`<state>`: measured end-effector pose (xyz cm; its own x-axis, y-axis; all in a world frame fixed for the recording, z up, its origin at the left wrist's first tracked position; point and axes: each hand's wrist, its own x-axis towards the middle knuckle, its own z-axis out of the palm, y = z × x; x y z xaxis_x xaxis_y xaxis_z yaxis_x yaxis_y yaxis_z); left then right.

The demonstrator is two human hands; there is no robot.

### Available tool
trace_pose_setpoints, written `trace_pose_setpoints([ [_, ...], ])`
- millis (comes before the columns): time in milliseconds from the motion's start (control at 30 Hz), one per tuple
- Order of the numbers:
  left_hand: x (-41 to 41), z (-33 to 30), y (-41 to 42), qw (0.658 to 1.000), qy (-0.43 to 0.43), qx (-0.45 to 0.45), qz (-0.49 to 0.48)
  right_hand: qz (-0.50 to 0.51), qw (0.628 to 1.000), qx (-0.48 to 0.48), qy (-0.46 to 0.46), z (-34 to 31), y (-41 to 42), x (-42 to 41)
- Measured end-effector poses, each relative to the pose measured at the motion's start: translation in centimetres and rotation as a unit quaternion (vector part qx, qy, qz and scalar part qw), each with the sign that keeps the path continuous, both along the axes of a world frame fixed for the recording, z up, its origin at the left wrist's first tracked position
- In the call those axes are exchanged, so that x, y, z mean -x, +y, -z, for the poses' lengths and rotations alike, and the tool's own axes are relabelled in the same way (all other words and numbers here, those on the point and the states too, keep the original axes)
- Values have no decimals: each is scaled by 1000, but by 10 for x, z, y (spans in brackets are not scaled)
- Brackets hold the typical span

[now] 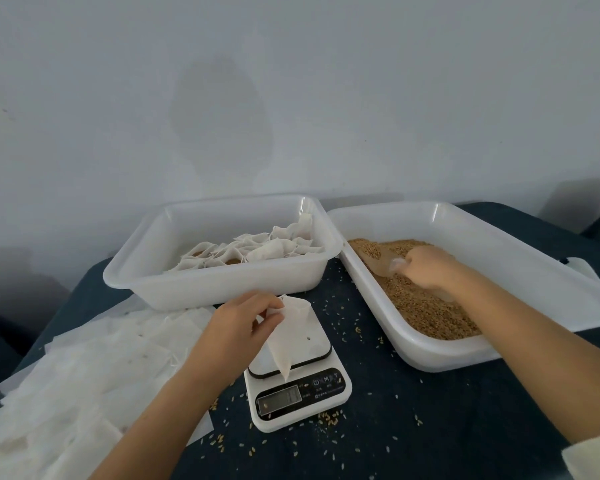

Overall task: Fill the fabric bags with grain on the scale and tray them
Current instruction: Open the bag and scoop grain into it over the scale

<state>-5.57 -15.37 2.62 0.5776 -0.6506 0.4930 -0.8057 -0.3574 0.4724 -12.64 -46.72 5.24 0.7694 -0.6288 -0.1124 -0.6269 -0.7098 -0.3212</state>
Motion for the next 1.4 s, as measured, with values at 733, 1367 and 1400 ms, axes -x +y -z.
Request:
trace_pose_setpoints([
  [733,-44,-46,62,979,14,-204,1,-300,939,-122,-118,-54,60,29],
  [1367,-41,-20,37,971,35,-229,64,-396,917,-24,42,-47,74,26],
  [1400,-40,-20,37,970,35,-231,66,-398,916,-18,43,-50,77,24],
])
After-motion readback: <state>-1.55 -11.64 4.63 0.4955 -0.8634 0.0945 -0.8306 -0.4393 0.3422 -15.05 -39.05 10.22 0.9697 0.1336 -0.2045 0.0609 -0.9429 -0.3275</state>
